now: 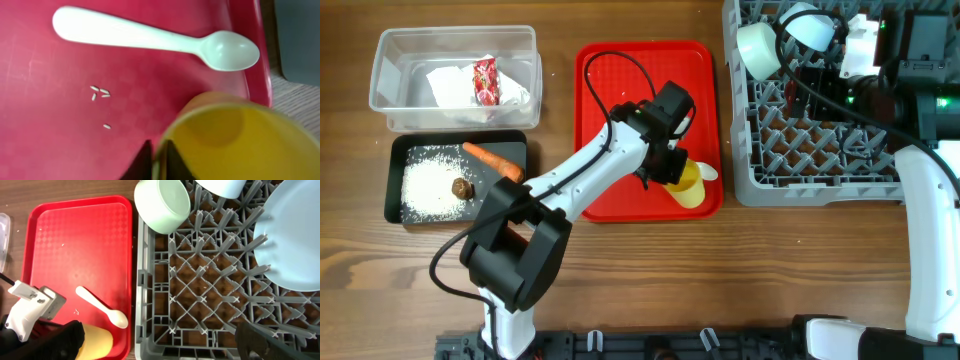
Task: Sort waste into correct bins and load items into the dishwasher rack
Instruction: 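Move the left gripper to the yellow cup and grasp it, then lift the yellow cup and hand it to the right gripper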
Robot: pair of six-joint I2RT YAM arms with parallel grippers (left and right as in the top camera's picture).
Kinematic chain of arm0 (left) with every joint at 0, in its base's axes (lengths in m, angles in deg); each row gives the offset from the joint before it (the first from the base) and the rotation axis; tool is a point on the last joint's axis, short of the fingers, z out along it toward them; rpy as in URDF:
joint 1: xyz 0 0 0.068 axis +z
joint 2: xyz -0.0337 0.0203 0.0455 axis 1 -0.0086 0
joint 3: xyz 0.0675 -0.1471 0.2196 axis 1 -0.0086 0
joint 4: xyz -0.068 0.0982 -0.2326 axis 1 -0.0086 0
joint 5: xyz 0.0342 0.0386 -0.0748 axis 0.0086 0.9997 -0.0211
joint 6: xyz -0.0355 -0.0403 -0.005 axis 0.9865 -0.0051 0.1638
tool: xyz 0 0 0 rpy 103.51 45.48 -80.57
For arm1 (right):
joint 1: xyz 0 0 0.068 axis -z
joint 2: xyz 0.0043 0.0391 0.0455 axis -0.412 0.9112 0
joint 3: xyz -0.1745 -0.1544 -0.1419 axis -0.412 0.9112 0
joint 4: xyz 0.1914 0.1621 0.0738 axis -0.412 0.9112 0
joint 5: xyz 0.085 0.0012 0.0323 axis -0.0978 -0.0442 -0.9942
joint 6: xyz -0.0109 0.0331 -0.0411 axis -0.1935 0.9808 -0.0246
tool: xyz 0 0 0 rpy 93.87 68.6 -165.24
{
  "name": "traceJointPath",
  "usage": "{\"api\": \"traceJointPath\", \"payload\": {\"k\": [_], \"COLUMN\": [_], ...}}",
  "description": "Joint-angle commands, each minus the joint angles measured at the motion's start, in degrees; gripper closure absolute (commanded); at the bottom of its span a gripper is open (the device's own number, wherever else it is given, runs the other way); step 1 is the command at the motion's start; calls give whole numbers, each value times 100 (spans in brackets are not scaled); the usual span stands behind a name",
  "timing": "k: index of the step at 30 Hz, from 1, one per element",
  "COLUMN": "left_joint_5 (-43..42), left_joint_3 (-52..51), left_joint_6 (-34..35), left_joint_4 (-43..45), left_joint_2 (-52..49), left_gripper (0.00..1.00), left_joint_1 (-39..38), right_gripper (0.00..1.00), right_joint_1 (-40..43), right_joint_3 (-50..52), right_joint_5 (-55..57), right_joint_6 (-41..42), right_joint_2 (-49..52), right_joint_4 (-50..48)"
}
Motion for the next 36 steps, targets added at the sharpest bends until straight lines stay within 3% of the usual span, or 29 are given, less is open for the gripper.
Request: {"api": "traceJointPath", "payload": {"k": [1, 9, 12, 16, 20, 24, 27, 31, 36], "left_joint_5": [76, -654, -1473, -3178, -5219, -6290, -6660, -7195, -7270], "left_joint_3": [-20, 254, 330, 330, 330, 330, 330, 330, 330], "left_joint_6": [295, 415, 413, 413, 417, 417, 417, 420, 422], "left_joint_4": [57, -267, -170, 216, 726, 999, 1106, 1456, 1534], "left_joint_2": [-28, 557, 918, 1250, 1268, 1270, 1270, 1270, 1270], "left_gripper": [96, 96, 96, 96, 96, 96, 96, 96, 96], "left_joint_1": [-4, 549, 1071, 1958, 2750, 3102, 3134, 3086, 3086], "right_gripper": [0, 0, 0, 0, 0, 0, 0, 0, 1], "right_joint_1": [9, 9, 9, 7, 7, -4, -116, -529, -1008], "right_joint_3": [22, 24, 28, 184, 737, 1381, 1777, 2122, 2124], "right_joint_5": [101, -79, -822, -2184, -3985, -5700, -6389, -6500, -6500], "right_joint_6": [-57, -57, -61, -192, -203, -181, 247, 896, 898], "right_joint_2": [50, 50, 50, 50, 61, 76, 94, 103, 103], "right_joint_4": [37, 31, -85, -511, -1517, -2745, -3807, -5058, -5462]}}
